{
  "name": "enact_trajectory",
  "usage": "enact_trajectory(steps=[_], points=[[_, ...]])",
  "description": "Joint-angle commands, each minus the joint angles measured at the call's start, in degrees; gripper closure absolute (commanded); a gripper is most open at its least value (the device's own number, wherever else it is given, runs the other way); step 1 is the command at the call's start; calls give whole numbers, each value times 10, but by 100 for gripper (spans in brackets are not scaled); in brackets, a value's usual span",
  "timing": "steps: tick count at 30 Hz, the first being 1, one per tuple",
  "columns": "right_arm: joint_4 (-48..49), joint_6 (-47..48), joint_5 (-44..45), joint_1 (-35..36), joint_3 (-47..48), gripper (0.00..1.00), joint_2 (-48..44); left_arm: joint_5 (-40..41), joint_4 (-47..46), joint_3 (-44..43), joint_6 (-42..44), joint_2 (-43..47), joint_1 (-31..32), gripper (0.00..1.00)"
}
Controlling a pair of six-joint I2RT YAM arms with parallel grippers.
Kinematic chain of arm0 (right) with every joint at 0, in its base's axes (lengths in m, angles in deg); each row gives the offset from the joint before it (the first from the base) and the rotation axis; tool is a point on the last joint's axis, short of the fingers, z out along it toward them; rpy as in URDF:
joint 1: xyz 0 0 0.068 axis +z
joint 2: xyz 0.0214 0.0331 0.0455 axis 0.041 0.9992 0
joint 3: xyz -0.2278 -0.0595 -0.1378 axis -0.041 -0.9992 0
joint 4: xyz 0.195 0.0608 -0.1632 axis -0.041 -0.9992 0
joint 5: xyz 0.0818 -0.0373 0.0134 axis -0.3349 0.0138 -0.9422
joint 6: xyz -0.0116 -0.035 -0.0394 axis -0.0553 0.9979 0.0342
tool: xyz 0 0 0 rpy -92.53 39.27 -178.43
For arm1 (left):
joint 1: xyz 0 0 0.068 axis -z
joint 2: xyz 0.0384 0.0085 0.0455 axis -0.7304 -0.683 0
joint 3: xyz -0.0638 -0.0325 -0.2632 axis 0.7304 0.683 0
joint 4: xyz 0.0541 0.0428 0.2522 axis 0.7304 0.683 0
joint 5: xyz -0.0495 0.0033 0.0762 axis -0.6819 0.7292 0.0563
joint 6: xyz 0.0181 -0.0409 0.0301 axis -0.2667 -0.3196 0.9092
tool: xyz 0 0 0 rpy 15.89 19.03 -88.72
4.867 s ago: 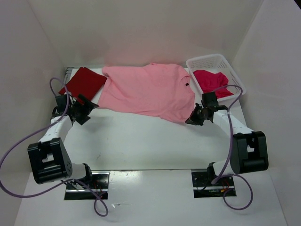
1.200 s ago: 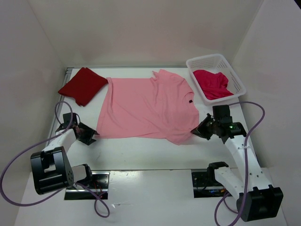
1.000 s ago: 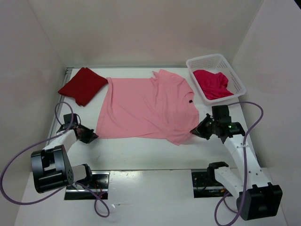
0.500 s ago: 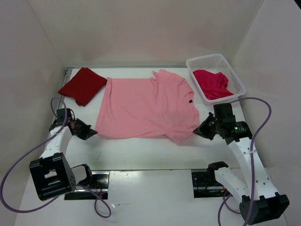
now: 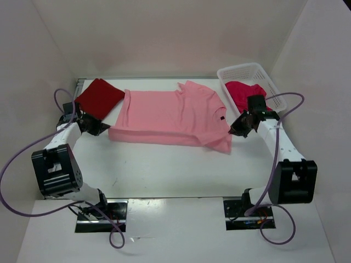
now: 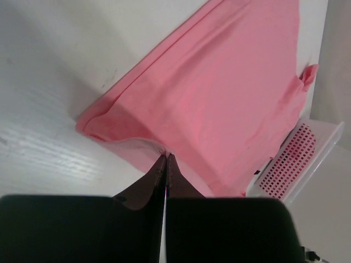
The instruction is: Fold and stack the t-shirts
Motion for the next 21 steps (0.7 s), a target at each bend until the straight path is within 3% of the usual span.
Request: enact_trajectory(steps=[1,11,21], points=[[97,24,11,-3,66,100,37,11,-60,-30,-23,-42,13,100],[139,70,53,-8,201,100,218,41,-78,-125,-23,-178,47,100],[139,95,70,26,308,100,331,61,-94,-125,-23,-228,52,100]])
